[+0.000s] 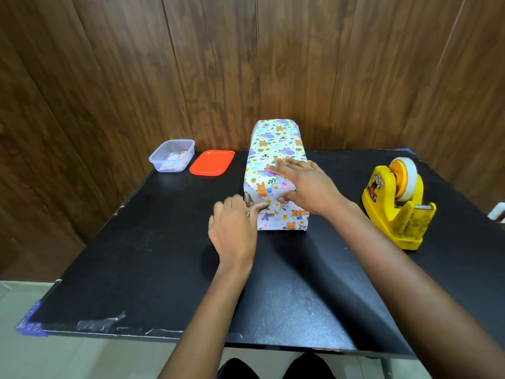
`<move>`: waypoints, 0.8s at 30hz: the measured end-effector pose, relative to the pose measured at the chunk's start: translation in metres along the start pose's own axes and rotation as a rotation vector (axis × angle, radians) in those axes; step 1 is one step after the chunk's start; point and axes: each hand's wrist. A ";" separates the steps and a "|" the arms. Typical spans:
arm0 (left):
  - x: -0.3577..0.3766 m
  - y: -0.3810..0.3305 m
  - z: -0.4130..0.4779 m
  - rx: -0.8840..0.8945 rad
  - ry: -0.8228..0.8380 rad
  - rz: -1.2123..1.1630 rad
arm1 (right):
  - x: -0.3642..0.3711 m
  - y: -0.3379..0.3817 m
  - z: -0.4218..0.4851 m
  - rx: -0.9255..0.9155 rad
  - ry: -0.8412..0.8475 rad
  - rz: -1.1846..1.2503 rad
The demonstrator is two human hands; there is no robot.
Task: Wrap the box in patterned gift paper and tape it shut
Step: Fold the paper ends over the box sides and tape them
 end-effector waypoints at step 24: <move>0.018 0.037 0.077 0.669 0.245 -0.450 | 0.010 0.002 -0.002 -0.049 -0.101 -0.163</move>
Point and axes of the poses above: each hand's wrist, its own z-axis towards the middle knuckle, its own x-axis out of the palm, y = z × x, and after that the axes turned 10 degrees about -y, right-handed
